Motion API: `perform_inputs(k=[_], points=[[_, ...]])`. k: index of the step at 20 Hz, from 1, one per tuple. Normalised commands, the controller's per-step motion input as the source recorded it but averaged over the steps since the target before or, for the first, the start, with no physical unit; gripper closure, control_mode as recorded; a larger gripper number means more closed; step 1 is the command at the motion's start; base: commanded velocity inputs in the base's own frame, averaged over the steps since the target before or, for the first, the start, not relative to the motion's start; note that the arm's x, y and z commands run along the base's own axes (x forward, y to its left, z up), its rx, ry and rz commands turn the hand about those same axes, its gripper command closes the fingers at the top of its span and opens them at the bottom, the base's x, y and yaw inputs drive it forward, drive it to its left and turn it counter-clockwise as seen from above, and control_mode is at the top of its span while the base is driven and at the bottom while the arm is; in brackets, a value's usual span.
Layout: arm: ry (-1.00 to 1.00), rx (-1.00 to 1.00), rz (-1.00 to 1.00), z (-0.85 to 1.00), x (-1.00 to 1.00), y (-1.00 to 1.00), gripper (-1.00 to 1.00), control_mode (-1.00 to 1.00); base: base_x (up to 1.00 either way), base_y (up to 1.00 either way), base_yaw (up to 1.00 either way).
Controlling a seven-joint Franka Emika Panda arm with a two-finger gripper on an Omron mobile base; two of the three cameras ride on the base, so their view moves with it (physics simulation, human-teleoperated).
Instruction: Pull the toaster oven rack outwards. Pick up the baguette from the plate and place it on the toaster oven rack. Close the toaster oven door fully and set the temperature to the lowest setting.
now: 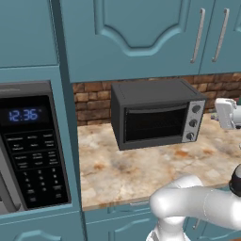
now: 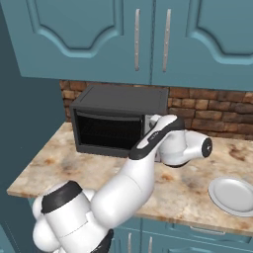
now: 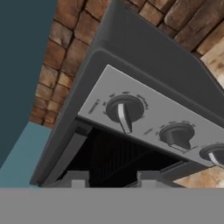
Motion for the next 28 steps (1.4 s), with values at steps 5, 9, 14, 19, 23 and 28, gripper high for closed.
perform_inputs(k=[5,9,14,19,23,28], points=[[0.0,0.01,0.0,0.0,0.1,0.0,-1.0,-1.0,0.0,0.0,0.0],[0.0,0.0,0.0,0.0,0.1,0.0,-1.0,-1.0,0.0,0.0,0.0],[0.0,0.0,0.0,0.0,0.05,0.05,-1.0,-1.0,0.0,0.0,0.0],[0.01,-0.02,0.0,0.0,0.04,0.07,-1.0,-1.0,0.0,0.0,0.0],[0.0,-0.05,0.0,0.0,0.07,0.17,-1.0,-1.0,0.0,0.0,0.0],[0.0,-0.06,0.0,0.0,0.03,0.18,-1.0,-1.0,0.0,0.0,0.0]])
